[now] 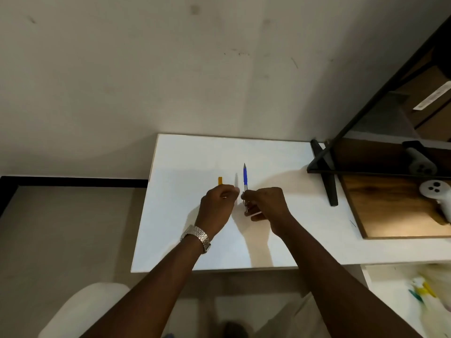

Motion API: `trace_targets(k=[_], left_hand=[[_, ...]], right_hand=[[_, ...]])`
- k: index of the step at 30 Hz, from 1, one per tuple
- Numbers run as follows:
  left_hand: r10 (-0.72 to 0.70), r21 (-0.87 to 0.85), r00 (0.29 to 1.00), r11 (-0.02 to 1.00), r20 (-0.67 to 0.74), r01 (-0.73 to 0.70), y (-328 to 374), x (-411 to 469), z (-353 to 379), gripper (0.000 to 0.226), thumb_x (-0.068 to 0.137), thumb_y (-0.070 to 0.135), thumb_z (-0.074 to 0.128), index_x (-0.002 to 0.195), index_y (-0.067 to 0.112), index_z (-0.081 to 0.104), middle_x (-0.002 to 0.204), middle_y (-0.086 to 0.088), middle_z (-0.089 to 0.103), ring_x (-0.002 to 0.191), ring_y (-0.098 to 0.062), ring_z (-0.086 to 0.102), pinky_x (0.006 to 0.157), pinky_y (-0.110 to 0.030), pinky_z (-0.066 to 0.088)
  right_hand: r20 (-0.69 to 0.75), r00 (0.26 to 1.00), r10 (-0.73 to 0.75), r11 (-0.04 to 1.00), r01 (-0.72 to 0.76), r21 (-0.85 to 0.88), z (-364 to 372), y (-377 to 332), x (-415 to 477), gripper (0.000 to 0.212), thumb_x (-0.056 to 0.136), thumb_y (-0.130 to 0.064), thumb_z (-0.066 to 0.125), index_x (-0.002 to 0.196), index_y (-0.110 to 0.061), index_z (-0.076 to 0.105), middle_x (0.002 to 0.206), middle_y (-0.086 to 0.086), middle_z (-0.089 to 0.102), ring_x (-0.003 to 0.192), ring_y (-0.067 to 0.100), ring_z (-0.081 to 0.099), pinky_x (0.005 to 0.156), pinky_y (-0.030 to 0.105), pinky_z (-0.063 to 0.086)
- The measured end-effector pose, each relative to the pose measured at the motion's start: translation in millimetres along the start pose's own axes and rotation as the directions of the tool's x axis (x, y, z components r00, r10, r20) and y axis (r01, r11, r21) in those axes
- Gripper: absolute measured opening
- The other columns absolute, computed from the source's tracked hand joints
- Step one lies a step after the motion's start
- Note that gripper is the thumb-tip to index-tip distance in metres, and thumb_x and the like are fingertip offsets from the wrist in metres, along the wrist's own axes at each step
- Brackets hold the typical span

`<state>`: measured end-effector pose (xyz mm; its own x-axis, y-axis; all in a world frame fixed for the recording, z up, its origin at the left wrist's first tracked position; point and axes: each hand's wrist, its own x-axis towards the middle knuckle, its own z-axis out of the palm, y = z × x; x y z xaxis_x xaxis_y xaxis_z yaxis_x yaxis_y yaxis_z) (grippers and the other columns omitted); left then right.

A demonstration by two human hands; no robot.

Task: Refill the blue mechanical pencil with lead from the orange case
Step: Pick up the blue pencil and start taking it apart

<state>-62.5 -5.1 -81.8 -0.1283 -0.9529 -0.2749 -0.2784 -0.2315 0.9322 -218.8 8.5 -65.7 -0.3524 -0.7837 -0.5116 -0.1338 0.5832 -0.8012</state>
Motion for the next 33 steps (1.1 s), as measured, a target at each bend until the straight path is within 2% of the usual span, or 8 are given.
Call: trace_targets(k=[2, 4, 10, 14, 21, 25, 28, 33], left_hand=[[-0.128, -0.219, 0.987, 0.965, 0.097, 0.147, 7.7, 5.2, 2.8, 0.02, 0.096, 0.031, 0.068, 0.099, 0.015, 0.08, 0.098, -0.003, 0.081, 0.091, -0.018, 0.077, 0.08, -0.031, 0.057], [-0.172, -0.3, 0.974, 0.93, 0.151, 0.211, 14.3, 10.2, 4.0, 0.03, 0.094, 0.034, 0.072, 0.095, 0.005, 0.079, 0.093, -0.01, 0.08, 0.084, -0.019, 0.077, 0.075, -0.032, 0.058], [-0.14, -0.342, 0.976, 0.92, 0.169, 0.192, 18.6, 19.7, 8.3, 0.016, 0.09, 0.018, 0.078, 0.082, 0.003, 0.078, 0.058, 0.0, 0.067, 0.053, -0.011, 0.062, 0.059, -0.018, 0.056], [-0.149, -0.362, 0.985, 0.917, 0.081, 0.169, 15.8, 28.7, 6.2, 0.015, 0.087, 0.018, 0.081, 0.082, 0.005, 0.08, 0.056, 0.004, 0.071, 0.048, -0.005, 0.064, 0.054, -0.014, 0.053], [-0.152, -0.367, 0.988, 0.918, 0.031, 0.153, 13.2, 32.4, 9.3, 0.012, 0.083, 0.021, 0.085, 0.076, 0.013, 0.079, 0.054, 0.008, 0.071, 0.046, -0.002, 0.063, 0.051, -0.013, 0.052], [-0.228, -0.435, 0.97, 0.884, -0.085, 0.17, 16.3, 45.9, -0.2, 0.017, 0.084, 0.022, 0.085, 0.073, 0.012, 0.077, 0.063, -0.003, 0.071, 0.054, -0.013, 0.059, 0.056, -0.021, 0.054], [-0.243, -0.485, 0.966, 0.857, -0.082, 0.175, 15.5, 51.6, -3.7, 0.016, 0.082, 0.02, 0.086, 0.074, 0.01, 0.078, 0.068, -0.008, 0.07, 0.058, -0.017, 0.059, 0.061, -0.025, 0.055], [-0.245, -0.483, 0.968, 0.855, -0.056, 0.189, 13.5, 50.8, 2.9, 0.015, 0.082, 0.018, 0.087, 0.075, 0.007, 0.078, 0.055, 0.001, 0.067, 0.046, -0.009, 0.057, 0.051, -0.017, 0.05]], right_hand=[[0.066, 0.998, -0.006, 0.998, 0.002, 0.059, -1.7, -1.6, -14.0, 0.024, 0.08, -0.023, 0.082, 0.068, -0.002, 0.079, 0.063, 0.013, 0.076, 0.058, 0.03, 0.078, 0.047, 0.028, 0.057], [0.103, 0.995, -0.015, 0.996, 0.007, 0.086, -2.9, -2.0, -23.9, 0.029, 0.084, -0.025, 0.082, 0.069, 0.0, 0.078, 0.063, 0.012, 0.075, 0.06, 0.031, 0.079, 0.048, 0.029, 0.058], [0.116, 0.992, -0.057, 0.988, 0.039, 0.149, -9.4, -4.0, -31.5, 0.018, 0.086, -0.016, 0.083, 0.073, -0.004, 0.082, 0.074, 0.019, 0.079, 0.066, 0.035, 0.08, 0.059, 0.037, 0.066], [0.166, 0.986, -0.027, 0.992, 0.006, 0.123, -10.9, 1.0, -36.0, 0.017, 0.086, -0.016, 0.085, 0.081, 0.0, 0.082, 0.08, 0.022, 0.08, 0.072, 0.036, 0.082, 0.064, 0.04, 0.068], [0.133, 0.991, 0.002, 0.995, -0.015, 0.095, -2.0, 3.8, -38.2, 0.013, 0.09, -0.002, 0.077, 0.078, 0.002, 0.079, 0.069, 0.02, 0.078, 0.06, 0.032, 0.079, 0.061, 0.038, 0.068], [0.192, 0.981, 0.02, 1.0, -0.023, 0.014, -1.9, 14.4, -43.4, 0.015, 0.087, -0.003, 0.079, 0.072, 0.001, 0.08, 0.07, 0.022, 0.078, 0.059, 0.031, 0.079, 0.058, 0.036, 0.067], [0.069, 0.997, -0.047, 0.982, 0.058, -0.181, -6.9, 24.2, -36.5, 0.018, 0.088, -0.006, 0.078, 0.073, 0.005, 0.078, 0.065, 0.016, 0.077, 0.058, 0.029, 0.08, 0.062, 0.04, 0.067], [-0.029, 0.996, -0.089, 0.894, 0.067, -0.443, -10.5, 29.5, -19.2, 0.027, 0.087, -0.009, 0.077, 0.072, 0.013, 0.073, 0.066, 0.024, 0.076, 0.059, 0.041, 0.076, 0.068, 0.049, 0.068]])
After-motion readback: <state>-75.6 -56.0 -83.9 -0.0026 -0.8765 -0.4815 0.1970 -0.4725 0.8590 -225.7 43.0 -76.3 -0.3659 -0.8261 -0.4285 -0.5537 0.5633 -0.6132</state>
